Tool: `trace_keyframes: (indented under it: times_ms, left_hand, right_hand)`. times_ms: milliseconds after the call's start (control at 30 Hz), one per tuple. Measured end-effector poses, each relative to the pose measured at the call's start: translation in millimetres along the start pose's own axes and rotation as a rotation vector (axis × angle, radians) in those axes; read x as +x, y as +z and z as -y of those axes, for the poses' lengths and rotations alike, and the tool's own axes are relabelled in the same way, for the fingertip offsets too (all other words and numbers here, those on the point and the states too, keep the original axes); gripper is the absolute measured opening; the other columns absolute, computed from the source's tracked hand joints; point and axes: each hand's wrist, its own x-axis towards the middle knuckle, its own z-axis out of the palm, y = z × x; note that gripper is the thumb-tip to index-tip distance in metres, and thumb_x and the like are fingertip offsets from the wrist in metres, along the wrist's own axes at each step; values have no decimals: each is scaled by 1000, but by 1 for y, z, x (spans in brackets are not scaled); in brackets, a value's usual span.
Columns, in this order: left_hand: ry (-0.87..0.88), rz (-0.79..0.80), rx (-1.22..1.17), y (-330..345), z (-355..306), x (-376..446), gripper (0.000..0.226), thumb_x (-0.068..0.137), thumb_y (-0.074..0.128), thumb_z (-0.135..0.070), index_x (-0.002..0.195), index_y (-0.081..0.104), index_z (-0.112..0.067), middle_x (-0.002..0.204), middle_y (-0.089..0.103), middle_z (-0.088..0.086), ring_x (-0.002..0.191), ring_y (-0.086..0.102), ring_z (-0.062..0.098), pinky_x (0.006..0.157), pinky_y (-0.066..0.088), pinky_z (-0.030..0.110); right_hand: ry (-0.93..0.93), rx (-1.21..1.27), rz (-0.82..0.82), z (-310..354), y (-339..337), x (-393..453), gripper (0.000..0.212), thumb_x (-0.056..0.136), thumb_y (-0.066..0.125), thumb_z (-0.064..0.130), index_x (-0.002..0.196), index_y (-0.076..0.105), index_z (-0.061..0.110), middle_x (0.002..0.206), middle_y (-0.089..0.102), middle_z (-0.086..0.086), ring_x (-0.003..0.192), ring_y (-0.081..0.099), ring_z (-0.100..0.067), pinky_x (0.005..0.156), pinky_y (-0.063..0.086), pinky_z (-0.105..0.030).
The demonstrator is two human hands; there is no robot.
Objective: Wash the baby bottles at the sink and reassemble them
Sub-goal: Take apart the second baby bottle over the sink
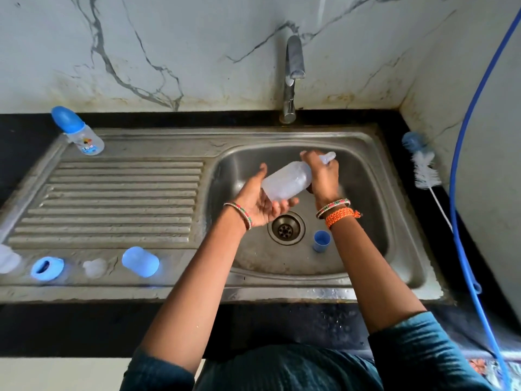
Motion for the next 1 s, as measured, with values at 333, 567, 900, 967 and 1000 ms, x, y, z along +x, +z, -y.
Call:
trace_keyframes:
  times_ms: [333,567,900,967,1000]
  left_hand:
    - [0,-133,70,-27,5,11,49,89,49,-47,91,59,0,62,60,14,36,49,11,30,38,14]
    - [-178,-175,223,-48,3,17,49,89,33,-44,78,57,-2,51,54,9,27,38,6,24,26,11]
    - [-218,-251,167,-86,19,23,46,96,29,-33,86,57,2,61,61,16,38,51,15,31,42,17]
    - [-132,-391,208,-84,20,28,42,99,33,-40,98,53,-3,79,63,16,60,60,23,55,55,32]
    - [-71,-477,318,-85,19,30,39,100,33,-41,101,51,-6,86,60,15,70,59,26,66,52,37]
  right_hand:
    - [-34,-208,253,-9,-7,-4,30,85,67,33,75,59,6,60,55,-5,44,49,-13,39,38,-22]
    - [-45,-471,682,0,-20,1,26,79,76,18,101,65,13,91,68,-12,71,71,-27,60,59,-33]
    - [-95,-457,722,-20,-8,-12,32,75,73,-5,105,65,2,100,64,-7,81,66,-19,68,60,-30]
    - [-212,-643,696,-26,-5,-8,32,72,76,2,102,67,10,95,67,-2,82,63,-15,73,56,-27]
    - [-260,-745,691,-30,-2,-7,33,70,77,6,101,68,13,94,68,-2,82,63,-15,76,53,-27]
